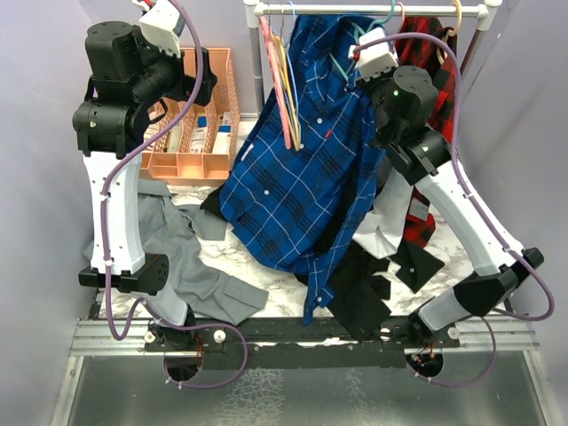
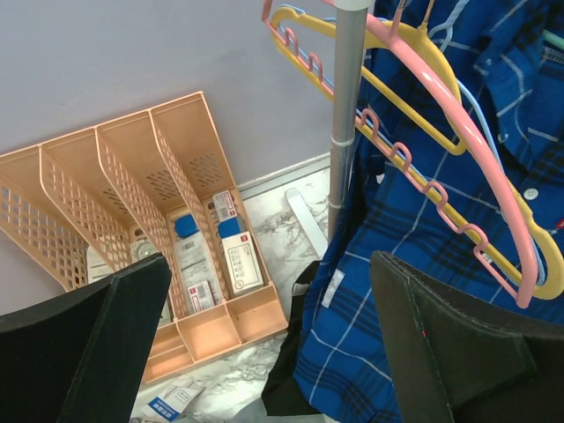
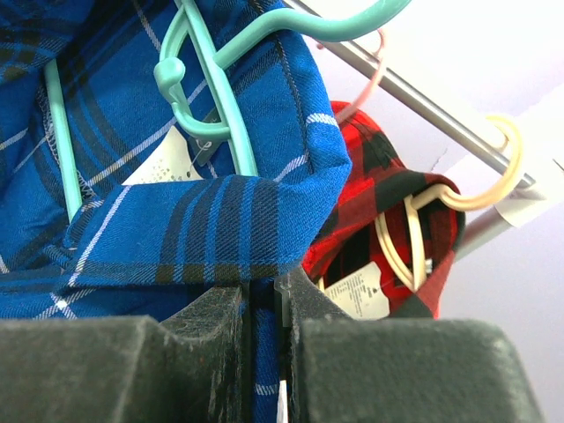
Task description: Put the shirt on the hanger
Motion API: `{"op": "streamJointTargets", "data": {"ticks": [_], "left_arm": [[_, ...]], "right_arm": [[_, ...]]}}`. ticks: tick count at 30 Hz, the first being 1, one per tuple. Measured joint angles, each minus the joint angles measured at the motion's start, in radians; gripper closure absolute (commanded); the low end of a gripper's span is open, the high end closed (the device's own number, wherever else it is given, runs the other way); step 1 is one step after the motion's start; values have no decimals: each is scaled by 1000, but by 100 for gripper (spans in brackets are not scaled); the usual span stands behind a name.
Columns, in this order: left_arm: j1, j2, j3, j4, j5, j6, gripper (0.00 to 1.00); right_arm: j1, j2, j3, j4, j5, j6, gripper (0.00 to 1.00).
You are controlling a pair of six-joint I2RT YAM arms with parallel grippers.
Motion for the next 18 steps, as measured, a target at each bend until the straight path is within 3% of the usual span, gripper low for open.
{"op": "streamJointTargets", "data": {"ticks": [18], "left_arm": [[0,-4,-29,-3,25,1,2]], "right_arm": [[-19,192,178,-68,-26,-2,99]]}}
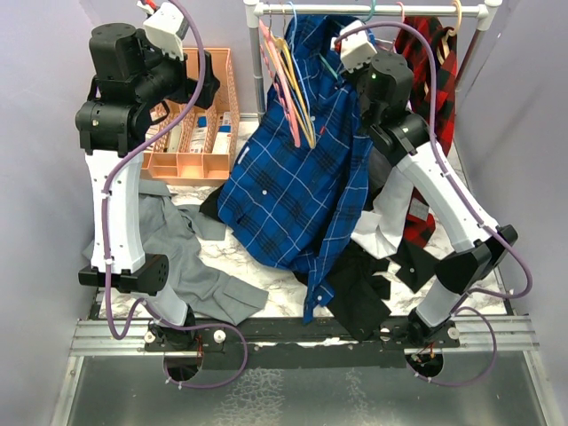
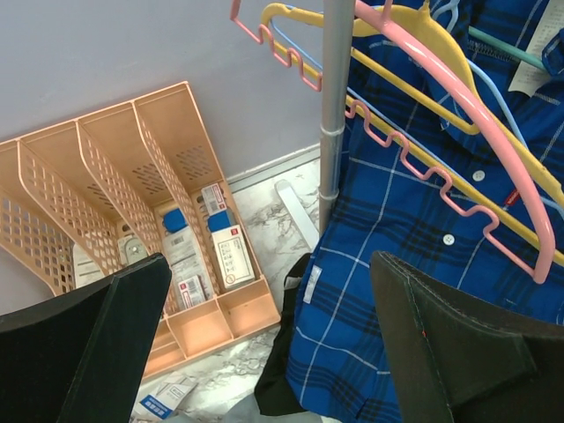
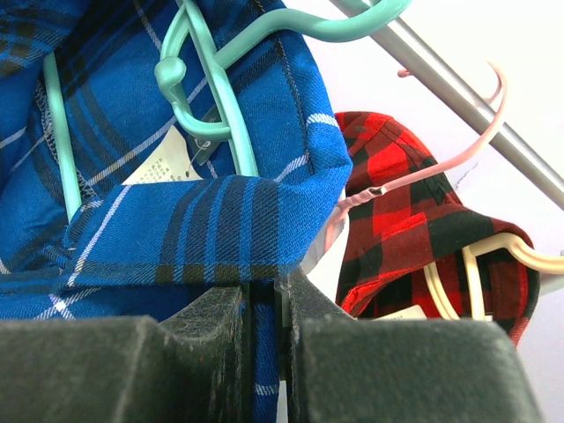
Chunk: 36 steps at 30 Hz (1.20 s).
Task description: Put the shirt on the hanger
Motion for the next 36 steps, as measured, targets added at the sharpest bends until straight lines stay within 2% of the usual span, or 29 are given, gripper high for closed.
{"op": "streamJointTargets", "data": {"ticks": [11,27,28,29,31,32,33,36], "left_arm": [[0,0,-33,-4,20,3,4],[0,0,-54,-4,41,5,4],[0,0,-54,-4,42,5,5],[0,0,-54,-4,42,5,5],[0,1,-54,-4,45,6,5],[0,1,-54,-4,47,6,5],[0,1,-54,-4,49,6,5],[0,1,-55,-4,58,6,5]], "right_arm": [[-33,40,67,-40,-5,8,99],[-46,3,-96,21,-58,103,99],[-46,-3,-102,21,-60,107,96],[-46,-11,-110,23,-61,111,86],[-46,-23,-123,27,-64,117,49],[-46,-29,-130,29,-64,121,34],[-47,-37,-140,32,-62,134,25],[-50,-64,-171,38,-55,148,23]]}}
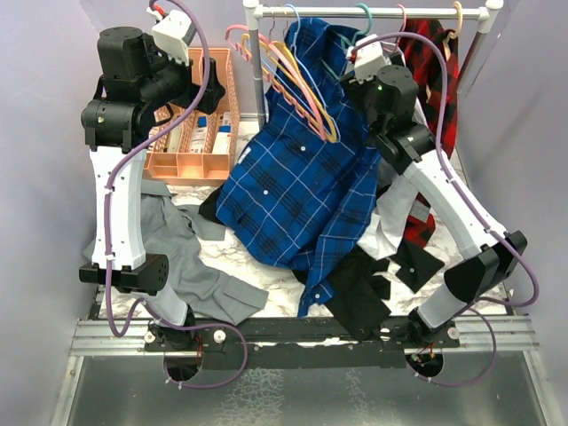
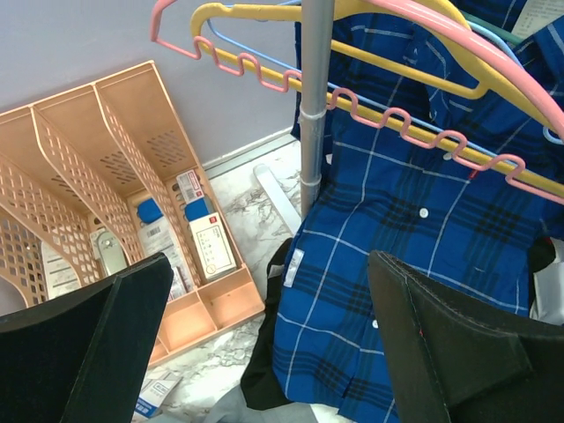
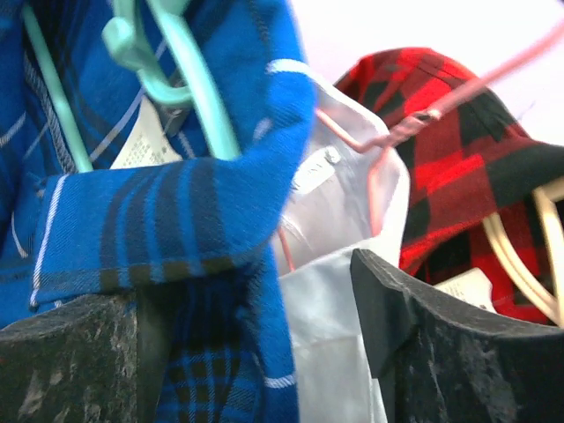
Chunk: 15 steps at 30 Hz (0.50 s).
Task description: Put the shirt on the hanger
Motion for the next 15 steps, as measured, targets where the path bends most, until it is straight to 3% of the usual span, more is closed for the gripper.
{"op": "streamJointTargets", "data": {"ticks": [4,9,15], "left_arm": [[0,0,-8,0,7,0,5],[0,0,-30,1,7,-1,5],[0,10,-43,2,-6,0,5]], "right_arm": [[-2,-42,-4,14,76,74,18],[2,-80,108,-29,202,284,14],[13,-266,66,-38,219,459,14]]}}
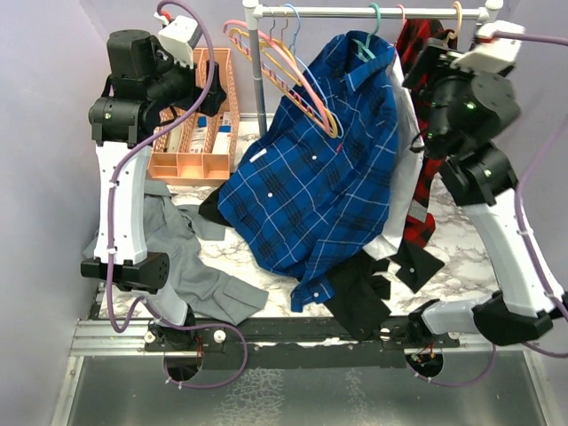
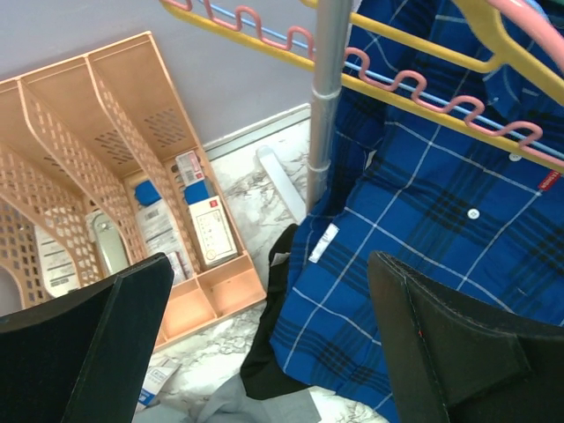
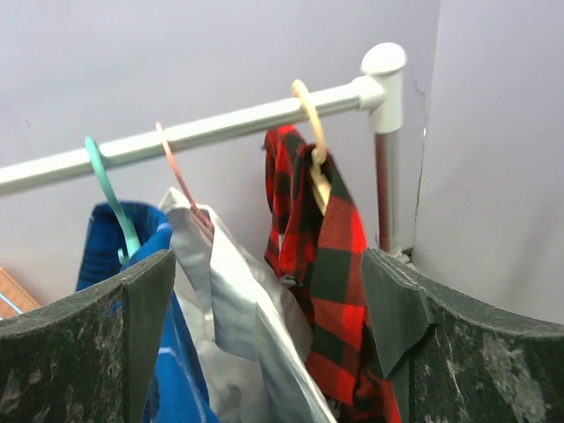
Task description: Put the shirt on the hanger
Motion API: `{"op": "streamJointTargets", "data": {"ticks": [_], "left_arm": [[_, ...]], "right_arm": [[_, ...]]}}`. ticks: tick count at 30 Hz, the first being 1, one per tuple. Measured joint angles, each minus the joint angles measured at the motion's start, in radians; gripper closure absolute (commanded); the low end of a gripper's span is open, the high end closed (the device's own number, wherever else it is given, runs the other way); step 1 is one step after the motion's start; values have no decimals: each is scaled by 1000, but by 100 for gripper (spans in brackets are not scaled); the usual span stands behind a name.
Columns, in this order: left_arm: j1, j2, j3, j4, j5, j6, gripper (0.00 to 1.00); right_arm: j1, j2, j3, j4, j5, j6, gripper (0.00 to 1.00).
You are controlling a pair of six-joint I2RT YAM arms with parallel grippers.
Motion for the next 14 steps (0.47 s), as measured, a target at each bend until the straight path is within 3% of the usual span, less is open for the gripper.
{"op": "streamJointTargets", "data": {"ticks": [14], "left_arm": [[2,15,20,2,-247,87,1]], "right_arm": [[3,-187,-158,41,-98,77,12]]}}
